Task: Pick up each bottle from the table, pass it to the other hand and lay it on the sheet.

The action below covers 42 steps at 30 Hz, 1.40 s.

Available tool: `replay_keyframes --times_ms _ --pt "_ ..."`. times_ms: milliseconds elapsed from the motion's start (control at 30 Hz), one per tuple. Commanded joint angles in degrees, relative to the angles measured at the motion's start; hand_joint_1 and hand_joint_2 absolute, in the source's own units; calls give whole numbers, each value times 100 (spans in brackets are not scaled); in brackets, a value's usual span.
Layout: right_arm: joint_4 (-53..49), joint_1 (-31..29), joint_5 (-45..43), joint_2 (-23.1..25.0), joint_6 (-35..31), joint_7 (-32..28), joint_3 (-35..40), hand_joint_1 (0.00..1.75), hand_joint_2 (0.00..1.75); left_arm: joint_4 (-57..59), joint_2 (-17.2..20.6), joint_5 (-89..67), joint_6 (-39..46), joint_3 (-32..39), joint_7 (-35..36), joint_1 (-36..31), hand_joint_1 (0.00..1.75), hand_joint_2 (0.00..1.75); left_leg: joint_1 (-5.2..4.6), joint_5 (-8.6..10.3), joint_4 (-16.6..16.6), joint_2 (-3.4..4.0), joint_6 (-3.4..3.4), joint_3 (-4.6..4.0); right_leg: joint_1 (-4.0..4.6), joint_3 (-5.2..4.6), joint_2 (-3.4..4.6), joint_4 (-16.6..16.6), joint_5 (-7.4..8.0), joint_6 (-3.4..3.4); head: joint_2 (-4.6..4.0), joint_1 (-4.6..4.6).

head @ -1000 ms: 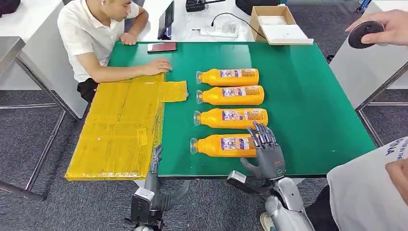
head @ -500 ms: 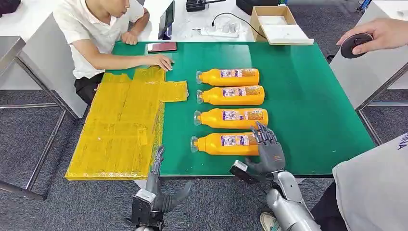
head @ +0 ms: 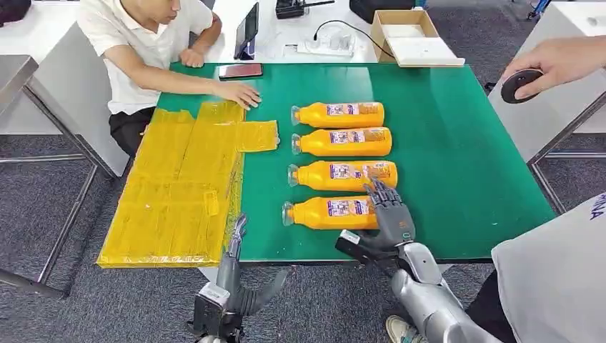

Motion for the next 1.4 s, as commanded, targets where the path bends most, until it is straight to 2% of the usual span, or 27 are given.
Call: replay_keyframes --times_ms 33,100,167,200,233,400,500,600,900,967,1000,1100,1167,1300,1400 --pt "658 -201 21 -6 110 46 308 0 175 18 210 -3 -7 -148 -103 -94 0 175 7 -6 -6 5 -12 22 9 23 -3 -7 -5 -13 -2 0" --pt "658 -201 21 -6 110 46 308 0 175 18 210 -3 -7 -148 -103 -94 0 175 8 -7 -6 7 -13 25 10 26 -3 -7 -6 -14 0 0" --pt "740 -270 105 -44 441 114 469 0 175 -10 211 -32 -36 -138 -93 -89 0 175 6 -5 -5 4 -9 20 7 21 -4 -6 -4 -10 0 0" --pt "771 -298 122 -43 541 141 505 161 175 -20 214 -46 -42 -134 -91 -92 0 175 3 -2 -3 3 -6 13 4 15 -2 -4 -2 -7 -2 0" --pt "830 -346 161 -45 728 240 569 171 175 -35 215 -63 -50 -122 -80 -93 0 175 7 -6 -3 5 -11 20 8 23 -4 -5 -5 -11 -2 0" --pt "992 -438 305 -91 1519 546 865 175 175 -215 124 -177 -64 -63 27 -5 0 175 5 -5 -2 23 -7 30 6 26 2 -6 -1 -8 0 0" --pt "1042 -423 309 -107 1757 628 928 175 175 -218 131 -190 -94 -31 51 -20 0 175 10 -6 -4 20 -12 52 12 46 -6 -12 -2 -15 -2 2" --pt "1012 -377 277 -87 1786 650 943 175 175 -231 126 -193 -140 22 62 -18 0 175 8 -18 -5 22 -5 83 10 71 16 -15 0 -10 0 2" --pt "983 -284 138 -39 1938 544 912 175 175 -270 116 -197 -167 91 66 -4 0 175 9 -19 -9 22 -6 121 12 108 15 -18 -3 -10 -2 0" --pt "908 -226 23 -48 1904 442 884 175 175 -345 111 -207 -172 151 67 28 0 175 11 -18 -9 18 -8 121 14 109 10 -21 -2 -12 0 2" --pt "829 -166 -199 -22 1862 176 757 175 175 -372 111 -213 -174 170 64 43 0 175 10 -19 -8 19 -6 121 13 107 13 -18 -3 -10 0 2" --pt "432 124 -1208 229 1685 -802 238 175 175 -518 -3 -117 58 409 80 176 0 175 15 -15 -15 14 -13 118 18 108 4 -27 -1 -16 -2 2" --pt "-296 466 -1956 510 1411 -1398 30 175 175 -519 -64 471 443 755 250 175 0 175 16 -19 -15 22 -13 121 20 110 11 -26 -3 -17 0 2" --pt "-2433 1246 -3102 774 987 -1392 461 175 175 -461 -60 1818 672 1061 800 171 0 175 18 -31 -8 49 -20 114 21 100 43 -12 -4 -18 0 0" --pt "-3269 1509 -3576 735 434 -1342 762 175 175 -422 84 2306 398 885 891 225 0 175 23 -32 -3 52 -20 94 27 78 45 -4 -7 -18 -2 2"
